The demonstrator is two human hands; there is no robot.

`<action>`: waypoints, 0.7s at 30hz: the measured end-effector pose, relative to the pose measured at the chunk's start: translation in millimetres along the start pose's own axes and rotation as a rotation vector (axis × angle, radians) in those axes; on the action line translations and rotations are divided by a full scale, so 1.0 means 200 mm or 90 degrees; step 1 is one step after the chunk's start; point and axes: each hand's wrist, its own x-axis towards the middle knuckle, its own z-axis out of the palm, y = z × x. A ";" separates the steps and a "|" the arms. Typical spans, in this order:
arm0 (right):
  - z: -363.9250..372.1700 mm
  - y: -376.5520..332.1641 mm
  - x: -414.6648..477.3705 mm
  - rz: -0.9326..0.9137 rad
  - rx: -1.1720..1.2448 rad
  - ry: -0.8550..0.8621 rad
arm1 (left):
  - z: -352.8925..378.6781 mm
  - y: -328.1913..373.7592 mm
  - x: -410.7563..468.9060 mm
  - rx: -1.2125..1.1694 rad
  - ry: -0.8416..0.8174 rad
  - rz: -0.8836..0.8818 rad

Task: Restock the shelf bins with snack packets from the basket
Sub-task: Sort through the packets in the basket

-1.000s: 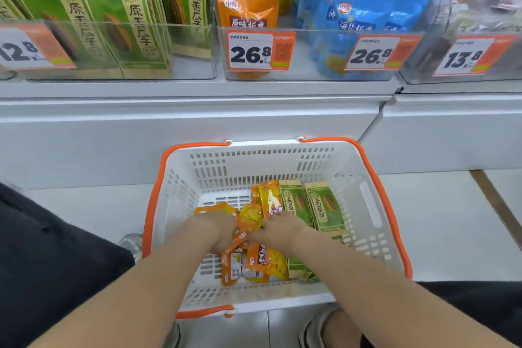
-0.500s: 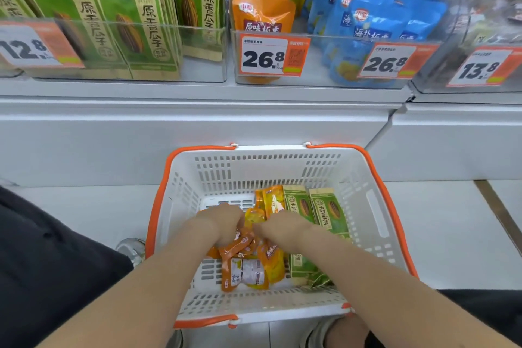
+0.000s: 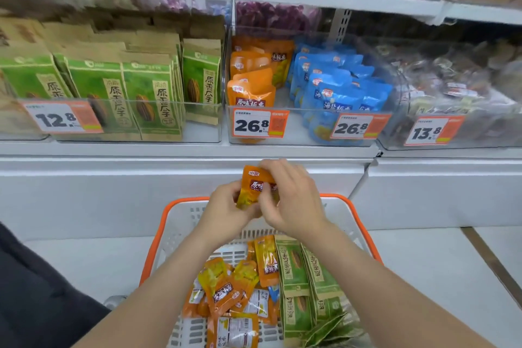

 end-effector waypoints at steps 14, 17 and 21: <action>-0.57 -0.07 0.71 -0.013 -0.061 0.462 | -0.12 0.64 0.24 0.419 0.405 0.433; -0.58 0.03 0.82 -0.010 -0.124 0.382 | -0.18 0.75 0.32 0.600 0.346 0.399; -0.58 0.20 0.93 -0.091 -0.235 0.204 | -0.26 0.81 0.44 0.831 0.213 0.333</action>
